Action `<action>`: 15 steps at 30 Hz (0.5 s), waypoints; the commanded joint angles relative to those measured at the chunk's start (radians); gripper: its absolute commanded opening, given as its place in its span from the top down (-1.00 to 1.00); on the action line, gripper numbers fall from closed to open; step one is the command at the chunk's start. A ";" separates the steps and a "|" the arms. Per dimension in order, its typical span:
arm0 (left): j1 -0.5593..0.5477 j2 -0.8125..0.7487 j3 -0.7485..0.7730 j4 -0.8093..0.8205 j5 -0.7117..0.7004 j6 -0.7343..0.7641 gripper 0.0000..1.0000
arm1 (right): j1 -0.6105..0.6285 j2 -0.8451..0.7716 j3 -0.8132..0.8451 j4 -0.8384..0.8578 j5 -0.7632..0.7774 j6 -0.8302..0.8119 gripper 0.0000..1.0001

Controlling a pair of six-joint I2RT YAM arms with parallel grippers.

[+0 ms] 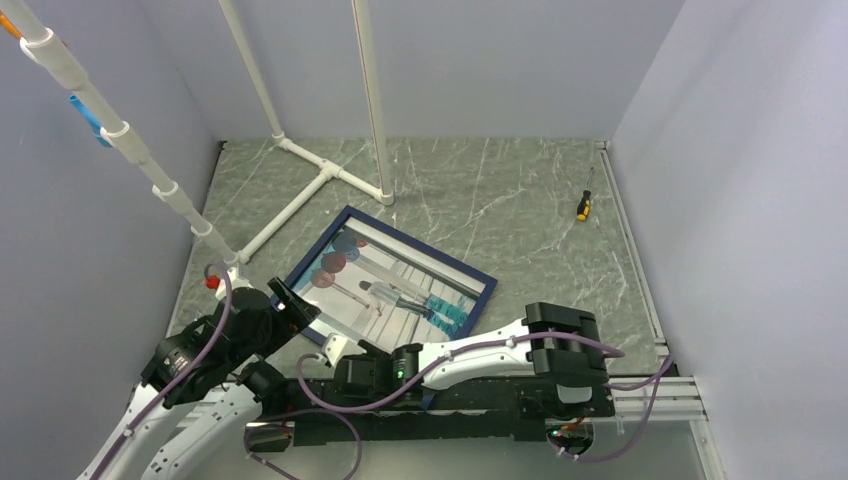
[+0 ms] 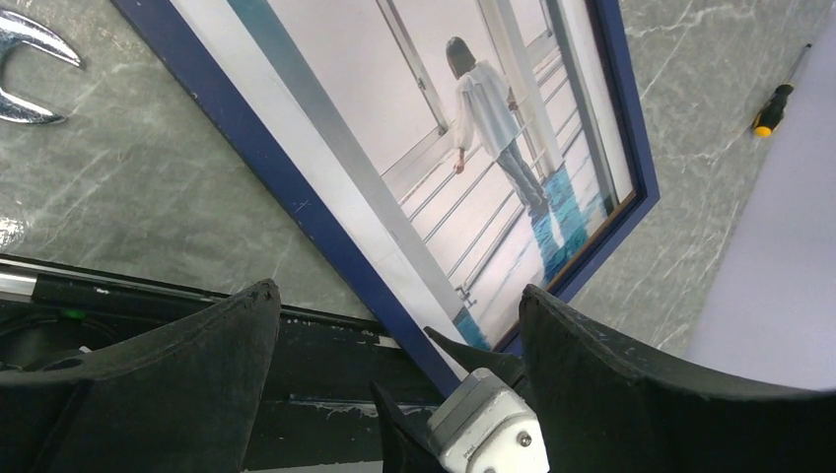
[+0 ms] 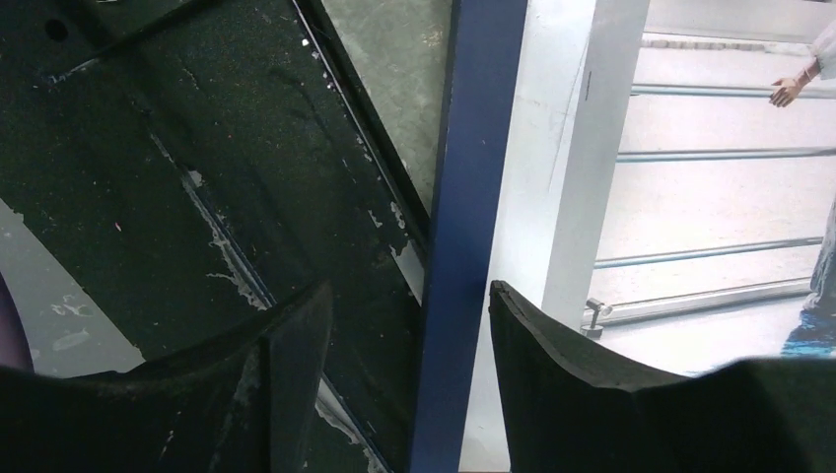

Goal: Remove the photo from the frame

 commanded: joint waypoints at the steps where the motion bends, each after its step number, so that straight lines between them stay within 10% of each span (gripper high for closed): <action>1: 0.003 0.015 -0.012 0.008 0.024 -0.018 -0.85 | 0.009 0.011 0.022 0.013 0.053 0.032 -0.21; 15: 0.003 0.019 -0.060 0.022 0.029 -0.034 -0.85 | 0.008 0.046 -0.036 0.065 0.089 0.040 -0.02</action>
